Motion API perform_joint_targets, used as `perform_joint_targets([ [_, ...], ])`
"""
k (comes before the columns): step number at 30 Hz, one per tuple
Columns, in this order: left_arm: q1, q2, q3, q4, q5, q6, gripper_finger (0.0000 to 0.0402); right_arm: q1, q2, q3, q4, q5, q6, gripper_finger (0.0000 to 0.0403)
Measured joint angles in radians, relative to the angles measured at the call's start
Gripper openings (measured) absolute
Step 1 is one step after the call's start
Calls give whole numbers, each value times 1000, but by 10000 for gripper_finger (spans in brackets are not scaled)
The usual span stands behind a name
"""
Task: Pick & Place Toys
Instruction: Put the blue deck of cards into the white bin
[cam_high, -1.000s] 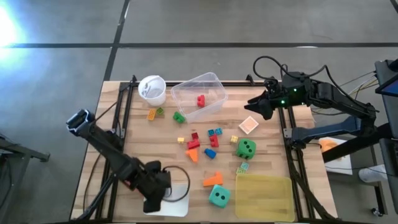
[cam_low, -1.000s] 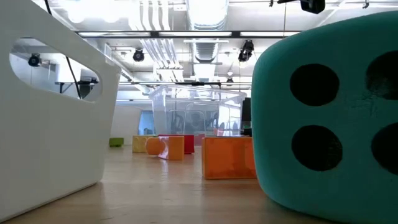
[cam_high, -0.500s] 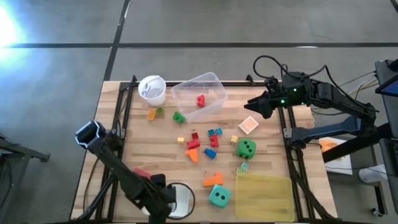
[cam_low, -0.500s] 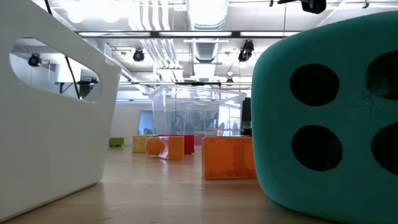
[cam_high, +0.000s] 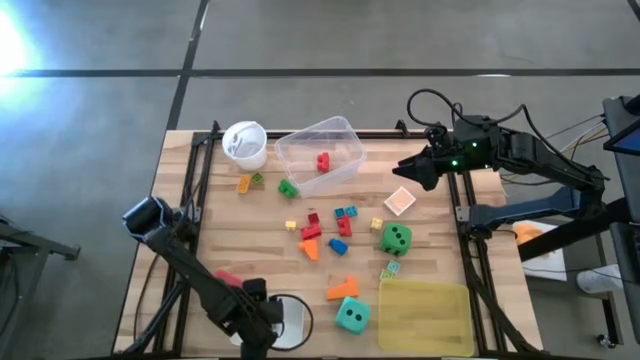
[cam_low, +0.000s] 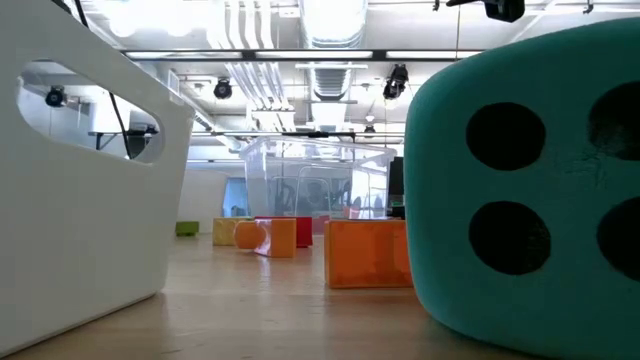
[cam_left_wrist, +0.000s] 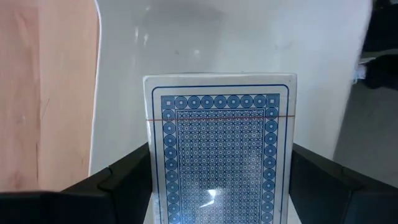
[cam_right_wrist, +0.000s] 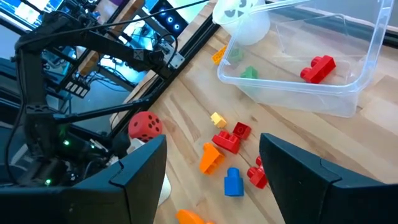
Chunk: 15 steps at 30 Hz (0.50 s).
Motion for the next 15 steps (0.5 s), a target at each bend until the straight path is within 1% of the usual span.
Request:
perform_joint_targets([
  [9,2,0,-30,20,-22,26,299,0,0,0,0,0,0,250],
  [15,2,0,-74,112,-29,61,299,0,0,0,0,0,0,250],
])
